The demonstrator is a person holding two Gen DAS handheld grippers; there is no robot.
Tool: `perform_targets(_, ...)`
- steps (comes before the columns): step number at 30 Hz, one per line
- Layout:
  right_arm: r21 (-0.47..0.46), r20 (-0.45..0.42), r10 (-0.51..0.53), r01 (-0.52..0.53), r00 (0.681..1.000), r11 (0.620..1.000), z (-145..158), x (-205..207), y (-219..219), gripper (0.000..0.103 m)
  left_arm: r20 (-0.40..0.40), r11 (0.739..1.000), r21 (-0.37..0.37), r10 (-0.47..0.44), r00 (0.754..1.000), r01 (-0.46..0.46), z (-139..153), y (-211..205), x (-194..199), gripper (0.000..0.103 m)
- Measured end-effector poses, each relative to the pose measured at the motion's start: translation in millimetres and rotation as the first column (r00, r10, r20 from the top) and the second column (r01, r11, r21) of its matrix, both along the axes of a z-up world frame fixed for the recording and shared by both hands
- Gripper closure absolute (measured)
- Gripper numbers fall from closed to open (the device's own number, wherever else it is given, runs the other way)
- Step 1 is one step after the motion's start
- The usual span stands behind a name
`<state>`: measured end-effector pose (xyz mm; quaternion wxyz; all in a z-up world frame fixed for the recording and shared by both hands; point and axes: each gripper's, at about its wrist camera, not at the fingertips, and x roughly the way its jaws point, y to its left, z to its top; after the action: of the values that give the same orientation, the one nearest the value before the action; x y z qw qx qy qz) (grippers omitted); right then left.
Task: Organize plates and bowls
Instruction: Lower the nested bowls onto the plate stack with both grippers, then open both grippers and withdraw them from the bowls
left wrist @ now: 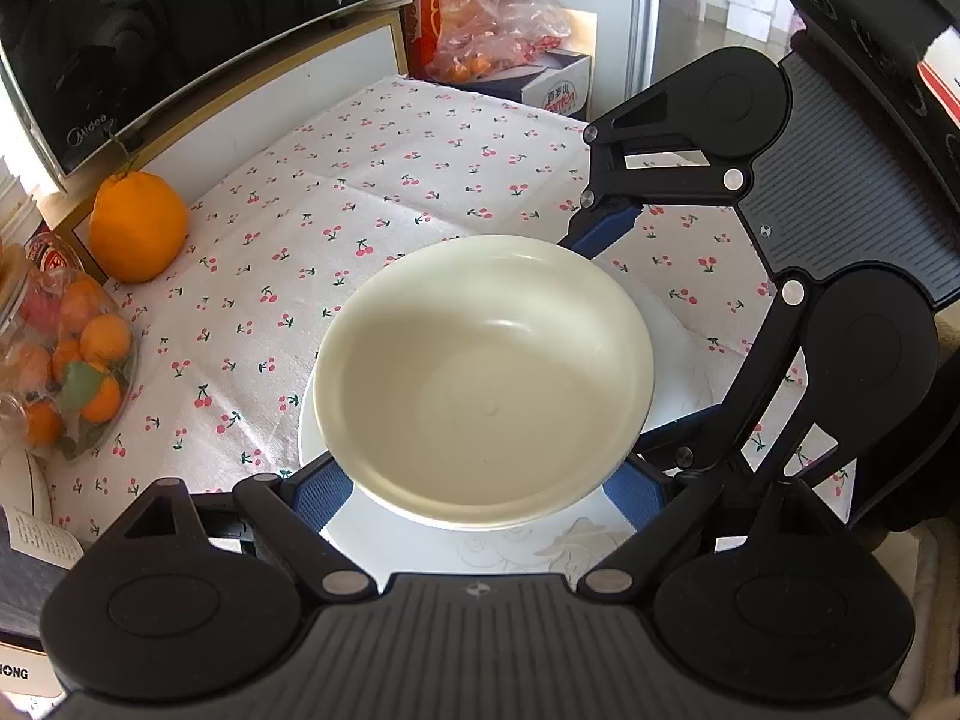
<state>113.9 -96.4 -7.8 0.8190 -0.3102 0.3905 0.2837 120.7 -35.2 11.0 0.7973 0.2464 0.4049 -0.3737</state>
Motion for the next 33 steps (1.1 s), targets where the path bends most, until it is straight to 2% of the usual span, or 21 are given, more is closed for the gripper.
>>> perform_targets(4, 0.001, -0.008, -0.008, 0.008, 1.0, 1.0, -1, 1, -1, 0.024, -0.003, 1.0, 0.008, 0.001, 1.0, -0.001, -1, 0, 0, 0.013)
perform_targets(8, 0.013, -0.018, -0.032, 0.032, 0.999, 0.999, 0, 3, -4, 0.017, -0.01, 1.0, 0.019, -0.004, 1.0, 0.004, -2, -1, -1, 0.011)
perform_targets(12, 0.029, -0.037, -0.048, 0.049, 0.998, 0.998, 2, 4, -9, 0.014, -0.02, 1.0, 0.002, 0.0, 1.0, 0.0, 0, 2, -1, 0.011)
perform_targets(26, 0.069, -0.032, -0.094, 0.096, 0.995, 0.993, 11, -1, -28, 0.014, -0.03, 1.0, -0.017, 0.023, 0.999, -0.023, 4, 10, -4, 0.01)
perform_targets(33, 0.153, -0.043, -0.155, 0.16, 0.987, 0.975, 23, -14, -52, 0.014, -0.024, 0.998, -0.017, 0.054, 0.998, -0.054, 7, 23, -16, 0.01)
